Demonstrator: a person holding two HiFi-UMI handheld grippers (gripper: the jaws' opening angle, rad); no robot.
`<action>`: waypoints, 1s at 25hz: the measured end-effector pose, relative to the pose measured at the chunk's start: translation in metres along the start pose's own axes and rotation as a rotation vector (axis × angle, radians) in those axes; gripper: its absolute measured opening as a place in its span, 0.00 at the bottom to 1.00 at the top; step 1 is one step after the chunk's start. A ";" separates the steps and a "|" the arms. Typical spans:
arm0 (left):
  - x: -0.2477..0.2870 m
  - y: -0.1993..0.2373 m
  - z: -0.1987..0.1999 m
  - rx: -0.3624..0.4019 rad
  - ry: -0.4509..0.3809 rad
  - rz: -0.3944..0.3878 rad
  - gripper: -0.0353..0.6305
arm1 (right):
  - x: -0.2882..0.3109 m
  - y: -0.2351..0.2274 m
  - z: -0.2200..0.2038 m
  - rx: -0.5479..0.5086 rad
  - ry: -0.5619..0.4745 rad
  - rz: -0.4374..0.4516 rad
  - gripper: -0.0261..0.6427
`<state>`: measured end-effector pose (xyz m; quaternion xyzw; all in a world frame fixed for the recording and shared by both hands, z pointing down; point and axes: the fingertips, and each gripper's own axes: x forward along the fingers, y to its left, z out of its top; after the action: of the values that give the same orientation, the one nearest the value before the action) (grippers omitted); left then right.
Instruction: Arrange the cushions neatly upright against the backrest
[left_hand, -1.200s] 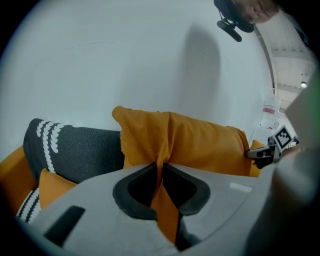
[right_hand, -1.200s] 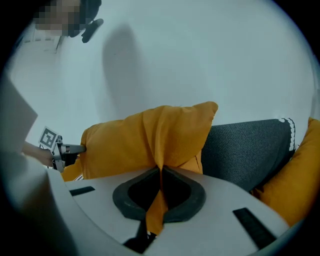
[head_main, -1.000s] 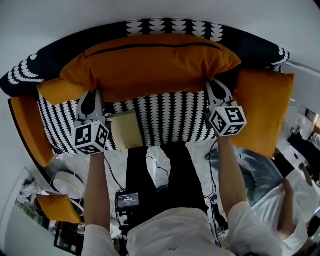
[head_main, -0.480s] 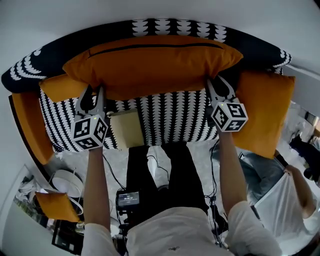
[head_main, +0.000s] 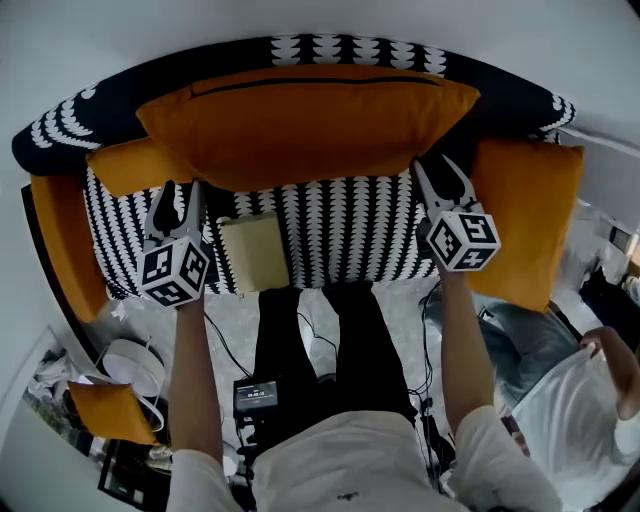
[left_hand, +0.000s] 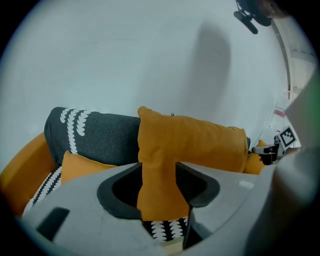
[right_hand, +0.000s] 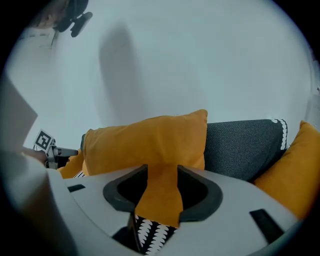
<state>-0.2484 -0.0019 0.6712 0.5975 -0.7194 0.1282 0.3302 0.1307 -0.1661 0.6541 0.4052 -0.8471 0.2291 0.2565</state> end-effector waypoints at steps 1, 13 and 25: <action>-0.006 0.001 -0.002 -0.001 0.003 -0.001 0.36 | -0.003 0.005 -0.002 -0.006 0.003 0.006 0.28; -0.057 0.021 -0.025 -0.012 0.023 -0.010 0.35 | -0.026 0.083 -0.039 0.005 0.063 0.077 0.28; -0.098 0.050 -0.015 -0.028 0.009 -0.057 0.28 | -0.035 0.197 -0.042 -0.032 0.102 0.184 0.19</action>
<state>-0.2839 0.0952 0.6312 0.6126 -0.7022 0.1114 0.3453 0.0013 -0.0097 0.6287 0.3094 -0.8701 0.2584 0.2836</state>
